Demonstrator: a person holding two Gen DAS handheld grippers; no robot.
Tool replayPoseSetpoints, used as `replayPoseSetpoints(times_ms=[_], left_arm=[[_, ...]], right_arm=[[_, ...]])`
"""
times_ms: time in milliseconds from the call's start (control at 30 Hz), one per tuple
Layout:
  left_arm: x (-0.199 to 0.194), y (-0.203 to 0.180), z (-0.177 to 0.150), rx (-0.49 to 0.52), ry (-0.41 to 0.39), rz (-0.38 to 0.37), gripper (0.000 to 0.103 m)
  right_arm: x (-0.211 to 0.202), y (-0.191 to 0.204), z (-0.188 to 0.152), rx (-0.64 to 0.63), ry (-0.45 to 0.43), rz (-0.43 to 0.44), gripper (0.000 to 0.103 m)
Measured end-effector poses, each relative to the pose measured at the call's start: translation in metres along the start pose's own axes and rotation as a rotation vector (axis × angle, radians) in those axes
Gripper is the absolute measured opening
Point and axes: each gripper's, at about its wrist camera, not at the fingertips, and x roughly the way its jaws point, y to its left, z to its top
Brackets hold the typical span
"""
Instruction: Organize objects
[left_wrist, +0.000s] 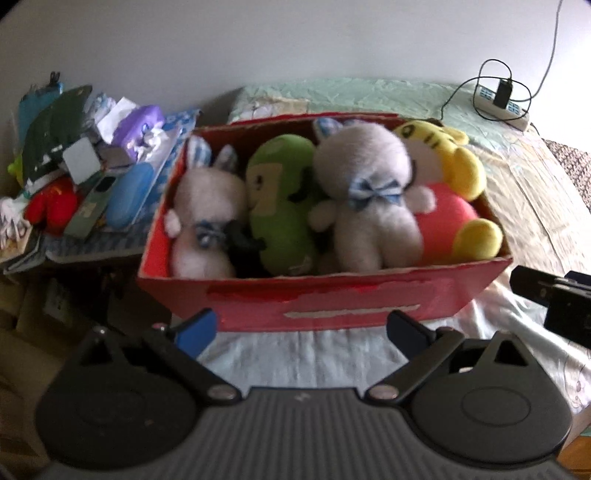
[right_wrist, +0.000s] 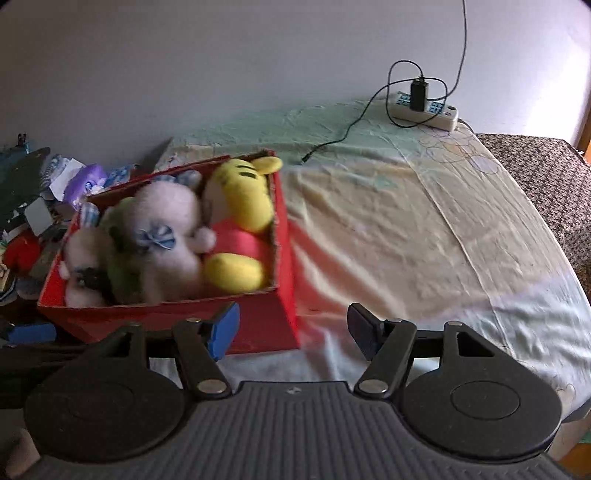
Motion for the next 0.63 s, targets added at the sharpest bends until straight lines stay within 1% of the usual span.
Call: replayPoseSetpoints(times_ms=[100, 267, 433, 467, 500, 533, 567, 633], left_arm=[[-0.002, 0.009, 0.003, -0.003, -0.005, 0.004, 0.099], [-0.007, 0.024, 0.013, -0.019, -0.042, 0.015, 0.099], [-0.005, 0.038, 0.024, -0.039, -0.069, 0.028, 0.099], [-0.003, 0.041, 0.026, -0.041, -0.074, 0.02, 0.097], [-0.001, 0.044, 0.029, -0.048, -0.073, 0.023, 0.091], [0.0, 0.047, 0.031, -0.054, -0.074, 0.023, 0.09], [0.0, 0.05, 0.034, -0.068, -0.08, 0.025, 0.089], [0.001, 0.054, 0.038, -0.09, -0.091, 0.053, 0.089]], right_arm=[[-0.003, 0.01, 0.003, -0.005, -0.009, 0.014, 0.068], [-0.007, 0.025, 0.014, -0.013, -0.043, 0.032, 0.068], [-0.001, 0.038, 0.027, -0.036, -0.077, 0.038, 0.068], [0.0, 0.041, 0.029, -0.04, -0.083, 0.039, 0.067], [0.002, 0.044, 0.032, -0.042, -0.086, 0.04, 0.067], [0.003, 0.045, 0.034, -0.04, -0.09, 0.046, 0.067], [0.003, 0.046, 0.036, -0.039, -0.093, 0.054, 0.067], [0.006, 0.049, 0.039, -0.049, -0.097, 0.063, 0.067]])
